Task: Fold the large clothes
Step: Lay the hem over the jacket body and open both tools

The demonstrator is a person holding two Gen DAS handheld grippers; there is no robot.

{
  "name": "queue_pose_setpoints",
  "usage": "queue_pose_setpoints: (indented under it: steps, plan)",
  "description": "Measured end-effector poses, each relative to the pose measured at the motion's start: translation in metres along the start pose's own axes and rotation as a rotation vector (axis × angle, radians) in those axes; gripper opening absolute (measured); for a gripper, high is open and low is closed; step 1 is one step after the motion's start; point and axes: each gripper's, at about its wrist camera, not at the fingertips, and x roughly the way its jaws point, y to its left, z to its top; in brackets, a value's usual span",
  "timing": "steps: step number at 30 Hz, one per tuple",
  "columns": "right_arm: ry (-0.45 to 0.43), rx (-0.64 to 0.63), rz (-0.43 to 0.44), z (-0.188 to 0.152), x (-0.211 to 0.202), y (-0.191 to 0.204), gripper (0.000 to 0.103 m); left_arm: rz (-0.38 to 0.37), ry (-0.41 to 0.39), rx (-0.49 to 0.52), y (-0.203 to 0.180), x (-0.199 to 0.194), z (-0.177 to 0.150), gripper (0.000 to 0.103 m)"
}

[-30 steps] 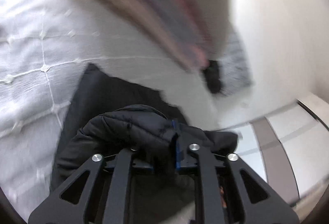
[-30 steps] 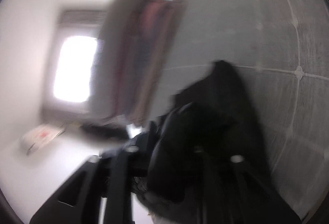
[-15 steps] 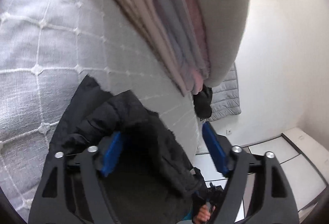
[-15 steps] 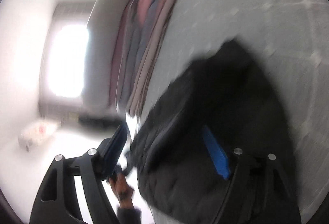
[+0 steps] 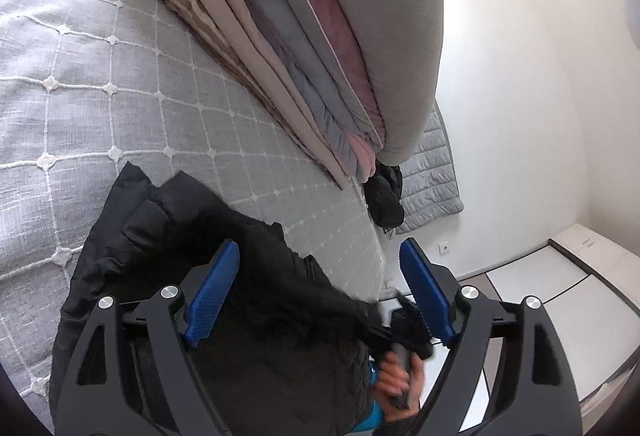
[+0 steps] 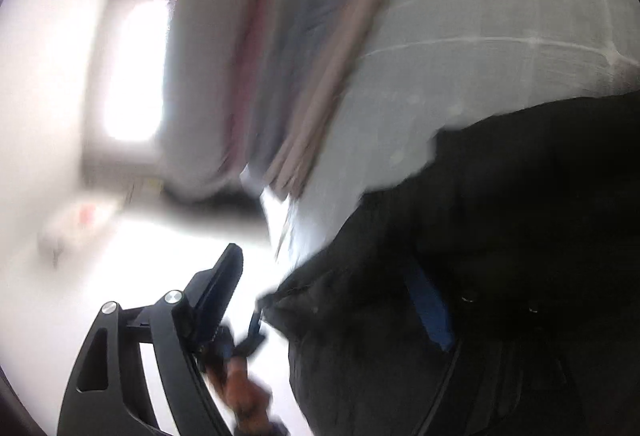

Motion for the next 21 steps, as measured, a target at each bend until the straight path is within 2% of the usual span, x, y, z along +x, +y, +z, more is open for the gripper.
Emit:
queue_pose_setpoints:
  steps: [1,3,6,8,9,11,13,16,19,21]
  plan:
    - [-0.01,0.049,-0.03,0.006,0.006,-0.011,0.077,0.008,-0.004,0.011,-0.002,-0.001,0.0,0.078]
    - [-0.01,0.047,-0.038,0.004,0.007,-0.012,0.078,0.015,-0.006,0.043,-0.005,-0.002,-0.003,0.078]
    - [-0.008,-0.092,-0.083,-0.011,-0.005,0.009,0.077,0.032,-0.003,0.109,-0.021,0.005,-0.011,0.079]
    - [-0.074,-0.241,-0.202,-0.023,-0.031,0.03,0.077,0.05,-0.002,0.158,-0.027,0.011,-0.022,0.079]
    - [-0.134,-0.343,-0.303,-0.033,-0.045,0.042,0.077,0.063,-0.006,0.183,-0.03,0.014,-0.026,0.079]
    - [-0.243,-0.509,-0.507,-0.047,-0.063,0.059,0.078,0.125,-0.028,0.276,-0.041,0.025,-0.041,0.079]
    - [-0.332,-0.608,-0.625,-0.059,-0.078,0.064,0.078,0.203,-0.042,0.387,-0.05,0.038,-0.057,0.079]
    - [-0.346,-0.632,-0.707,-0.061,-0.076,0.05,0.078,0.276,0.012,0.484,-0.047,0.066,-0.074,0.079]
    - [-0.281,-0.614,-0.78,-0.055,-0.052,0.015,0.078,0.333,0.042,0.481,-0.027,0.084,-0.077,0.079]
    - [-0.27,-0.587,-0.775,-0.046,-0.043,-0.012,0.079,0.346,0.055,0.46,-0.009,0.093,-0.073,0.079]
